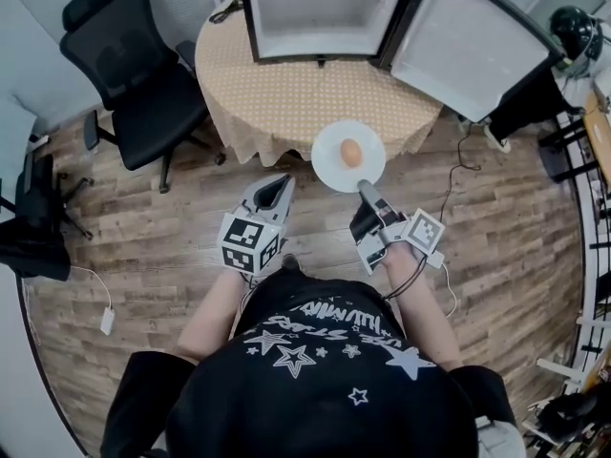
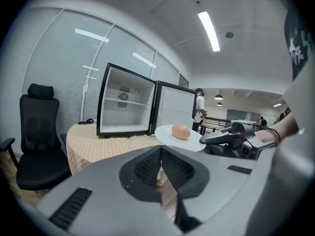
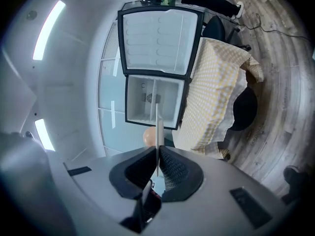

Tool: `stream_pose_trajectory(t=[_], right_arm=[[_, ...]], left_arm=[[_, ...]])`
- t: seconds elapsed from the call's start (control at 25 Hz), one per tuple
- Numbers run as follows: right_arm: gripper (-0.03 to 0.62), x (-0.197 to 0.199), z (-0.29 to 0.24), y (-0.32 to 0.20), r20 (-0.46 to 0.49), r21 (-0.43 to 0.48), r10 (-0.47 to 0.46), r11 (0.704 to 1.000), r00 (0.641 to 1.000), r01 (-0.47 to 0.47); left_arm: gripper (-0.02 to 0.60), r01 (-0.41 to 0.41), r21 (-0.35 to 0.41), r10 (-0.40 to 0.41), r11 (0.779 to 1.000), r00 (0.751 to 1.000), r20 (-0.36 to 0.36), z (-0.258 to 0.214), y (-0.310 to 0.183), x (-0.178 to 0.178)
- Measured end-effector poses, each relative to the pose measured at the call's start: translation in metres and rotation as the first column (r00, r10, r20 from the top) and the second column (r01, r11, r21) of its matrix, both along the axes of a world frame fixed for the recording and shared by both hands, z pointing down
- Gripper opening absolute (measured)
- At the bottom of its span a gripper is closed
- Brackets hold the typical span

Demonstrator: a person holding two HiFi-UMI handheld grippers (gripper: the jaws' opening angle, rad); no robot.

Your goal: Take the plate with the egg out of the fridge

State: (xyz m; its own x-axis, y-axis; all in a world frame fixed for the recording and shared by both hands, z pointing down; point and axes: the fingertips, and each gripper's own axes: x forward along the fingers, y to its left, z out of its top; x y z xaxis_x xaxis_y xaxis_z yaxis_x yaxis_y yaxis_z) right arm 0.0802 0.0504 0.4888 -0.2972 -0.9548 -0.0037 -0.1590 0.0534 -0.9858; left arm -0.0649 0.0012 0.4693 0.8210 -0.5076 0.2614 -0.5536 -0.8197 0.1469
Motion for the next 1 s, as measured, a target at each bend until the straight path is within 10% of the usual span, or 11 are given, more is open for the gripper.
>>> stream_pose_trajectory(t=[1.0], right_arm=[[0.035, 0.036, 0.012, 0.122, 0.120, -0.075, -0.089, 0.992, 0.989, 0.098]], left_arm=[[0.005, 0.103, -0.027, -0.102, 0.994, 0.994, 0.042, -0.001, 0.130, 0.042]])
